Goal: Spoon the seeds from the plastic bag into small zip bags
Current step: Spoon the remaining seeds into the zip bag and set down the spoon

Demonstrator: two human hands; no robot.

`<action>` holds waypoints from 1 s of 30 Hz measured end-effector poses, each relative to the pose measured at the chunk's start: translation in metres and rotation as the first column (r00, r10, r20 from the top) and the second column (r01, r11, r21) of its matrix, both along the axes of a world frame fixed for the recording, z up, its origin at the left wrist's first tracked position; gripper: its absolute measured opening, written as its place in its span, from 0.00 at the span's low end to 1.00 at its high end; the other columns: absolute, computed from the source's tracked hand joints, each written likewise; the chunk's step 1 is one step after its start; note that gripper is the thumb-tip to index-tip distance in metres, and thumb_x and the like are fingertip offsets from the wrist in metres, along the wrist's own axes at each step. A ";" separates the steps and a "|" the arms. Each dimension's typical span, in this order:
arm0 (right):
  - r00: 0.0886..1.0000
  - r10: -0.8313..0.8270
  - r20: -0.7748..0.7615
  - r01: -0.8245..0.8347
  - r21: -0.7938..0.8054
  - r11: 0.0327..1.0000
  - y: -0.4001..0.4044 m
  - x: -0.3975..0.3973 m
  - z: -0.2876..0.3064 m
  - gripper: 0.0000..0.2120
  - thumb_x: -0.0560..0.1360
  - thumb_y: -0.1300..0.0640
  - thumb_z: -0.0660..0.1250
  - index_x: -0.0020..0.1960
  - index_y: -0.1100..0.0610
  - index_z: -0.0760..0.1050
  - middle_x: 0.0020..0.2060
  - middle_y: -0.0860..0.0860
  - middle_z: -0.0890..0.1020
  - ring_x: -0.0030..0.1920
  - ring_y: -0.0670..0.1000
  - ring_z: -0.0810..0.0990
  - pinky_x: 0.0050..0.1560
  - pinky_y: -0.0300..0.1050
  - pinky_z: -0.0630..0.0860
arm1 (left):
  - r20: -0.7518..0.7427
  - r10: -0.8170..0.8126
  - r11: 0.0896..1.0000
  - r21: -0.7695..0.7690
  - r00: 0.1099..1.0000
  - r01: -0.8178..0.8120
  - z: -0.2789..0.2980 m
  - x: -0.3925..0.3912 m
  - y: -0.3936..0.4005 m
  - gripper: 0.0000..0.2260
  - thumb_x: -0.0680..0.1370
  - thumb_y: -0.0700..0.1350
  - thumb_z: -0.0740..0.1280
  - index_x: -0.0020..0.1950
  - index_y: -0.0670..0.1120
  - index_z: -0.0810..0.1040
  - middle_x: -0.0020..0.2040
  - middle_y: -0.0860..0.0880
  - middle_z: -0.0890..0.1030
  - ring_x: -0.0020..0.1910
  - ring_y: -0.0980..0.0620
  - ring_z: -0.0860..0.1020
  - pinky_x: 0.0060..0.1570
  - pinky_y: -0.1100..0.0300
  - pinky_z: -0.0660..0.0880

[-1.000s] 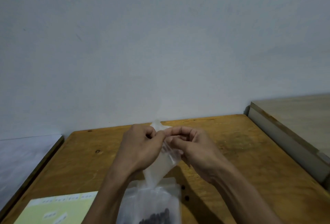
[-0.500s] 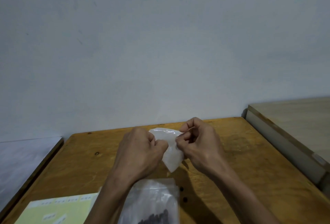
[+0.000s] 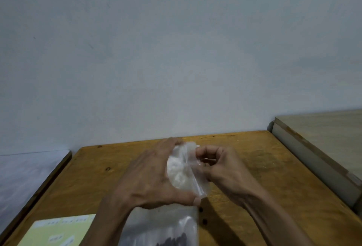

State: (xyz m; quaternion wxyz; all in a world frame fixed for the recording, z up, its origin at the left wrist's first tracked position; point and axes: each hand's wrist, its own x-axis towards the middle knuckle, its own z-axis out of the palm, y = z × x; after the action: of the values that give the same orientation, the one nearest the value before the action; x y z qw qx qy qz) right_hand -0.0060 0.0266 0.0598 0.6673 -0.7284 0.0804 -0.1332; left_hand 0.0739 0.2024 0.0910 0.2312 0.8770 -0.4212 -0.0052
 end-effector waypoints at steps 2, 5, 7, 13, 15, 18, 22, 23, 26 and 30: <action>1.000 -0.008 -0.017 0.006 -0.099 0.995 0.002 0.002 -0.007 0.09 0.69 0.70 0.77 0.46 0.60 0.85 0.45 0.56 0.86 0.43 0.50 0.84 0.43 0.55 0.85 | 0.098 0.019 0.999 0.037 0.995 -0.022 0.000 -0.002 -0.002 0.43 0.56 0.73 0.71 0.69 0.62 0.67 0.56 0.66 0.70 0.55 0.61 0.73 0.56 0.56 0.75; 0.999 -0.027 -0.034 0.024 -0.094 0.995 0.001 0.004 -0.012 0.11 0.68 0.71 0.77 0.44 0.57 0.85 0.42 0.53 0.85 0.39 0.47 0.82 0.37 0.44 0.80 | 0.155 0.009 0.993 0.116 0.988 -0.027 -0.006 -0.001 -0.007 0.49 0.54 0.78 0.69 0.72 0.63 0.61 0.60 0.66 0.66 0.60 0.60 0.68 0.63 0.55 0.70; 0.999 -0.030 -0.020 0.029 -0.023 0.999 0.000 0.005 -0.012 0.10 0.68 0.71 0.77 0.46 0.59 0.85 0.44 0.55 0.86 0.39 0.51 0.83 0.38 0.45 0.82 | 0.176 -0.019 0.988 0.152 0.984 -0.008 -0.010 -0.004 -0.012 0.52 0.55 0.78 0.69 0.74 0.62 0.56 0.63 0.65 0.63 0.62 0.59 0.64 0.66 0.55 0.66; 0.987 -0.154 0.036 0.154 -0.437 0.886 0.009 0.009 -0.018 0.14 0.67 0.67 0.78 0.46 0.50 0.86 0.42 0.42 0.83 0.39 0.38 0.81 0.36 0.32 0.75 | 0.243 -0.025 0.981 0.193 0.970 -0.023 -0.008 -0.005 -0.015 0.40 0.63 0.73 0.69 0.70 0.59 0.65 0.61 0.61 0.70 0.61 0.58 0.69 0.62 0.58 0.65; 0.980 -0.173 0.096 0.196 -0.578 0.792 0.007 0.008 -0.019 0.12 0.67 0.64 0.79 0.45 0.49 0.87 0.41 0.41 0.78 0.40 0.36 0.76 0.37 0.29 0.72 | 0.215 -0.033 0.976 0.218 0.976 -0.015 -0.008 -0.005 -0.013 0.42 0.64 0.73 0.69 0.74 0.58 0.63 0.65 0.60 0.69 0.63 0.57 0.68 0.64 0.58 0.64; 0.991 0.060 0.123 0.019 -0.561 0.828 0.001 0.006 -0.015 0.08 0.72 0.62 0.76 0.43 0.49 0.87 0.33 0.39 0.80 0.32 0.40 0.73 0.34 0.31 0.67 | 0.154 -0.044 0.966 0.259 0.987 0.003 -0.007 -0.003 -0.010 0.47 0.67 0.71 0.70 0.80 0.57 0.57 0.70 0.59 0.67 0.65 0.58 0.65 0.65 0.60 0.62; 0.980 0.194 0.039 -0.156 -0.452 0.878 -0.005 0.006 -0.012 0.14 0.71 0.65 0.74 0.49 0.47 0.86 0.41 0.36 0.85 0.33 0.49 0.69 0.36 0.44 0.71 | 0.062 -0.049 0.937 0.348 0.997 0.024 -0.010 -0.001 -0.008 0.55 0.64 0.74 0.70 0.83 0.56 0.46 0.72 0.58 0.62 0.66 0.55 0.63 0.66 0.58 0.64; 0.985 0.170 0.009 -0.144 -0.480 0.866 -0.007 0.006 -0.012 0.14 0.70 0.64 0.75 0.50 0.47 0.86 0.44 0.37 0.86 0.33 0.46 0.70 0.37 0.43 0.73 | 0.040 -0.045 0.929 0.370 0.998 0.027 -0.013 -0.001 -0.008 0.58 0.63 0.74 0.70 0.83 0.56 0.42 0.74 0.58 0.60 0.69 0.53 0.63 0.68 0.55 0.65; 0.994 0.093 -0.060 -0.110 -0.635 0.765 -0.009 0.007 -0.014 0.15 0.70 0.57 0.77 0.56 0.46 0.85 0.49 0.37 0.85 0.35 0.42 0.76 0.41 0.41 0.78 | 0.022 -0.036 0.927 0.375 0.999 0.026 -0.024 0.002 -0.010 0.57 0.64 0.72 0.71 0.82 0.56 0.41 0.75 0.57 0.58 0.72 0.52 0.61 0.70 0.54 0.65; 0.994 0.098 -0.044 -0.106 -0.545 0.832 -0.004 0.009 -0.021 0.13 0.74 0.57 0.72 0.54 0.42 0.84 0.49 0.38 0.85 0.39 0.40 0.79 0.43 0.43 0.81 | -0.021 -0.022 0.943 0.331 1.000 0.028 -0.035 0.009 -0.010 0.49 0.67 0.67 0.71 0.80 0.57 0.48 0.72 0.57 0.62 0.67 0.54 0.63 0.69 0.55 0.65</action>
State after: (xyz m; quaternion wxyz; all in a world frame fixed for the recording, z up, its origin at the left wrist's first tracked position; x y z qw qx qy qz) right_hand 0.0028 0.0230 0.0384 0.4373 -0.8926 0.0049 -0.1096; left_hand 0.0832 0.1920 0.0563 0.0841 0.8979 -0.4234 -0.0861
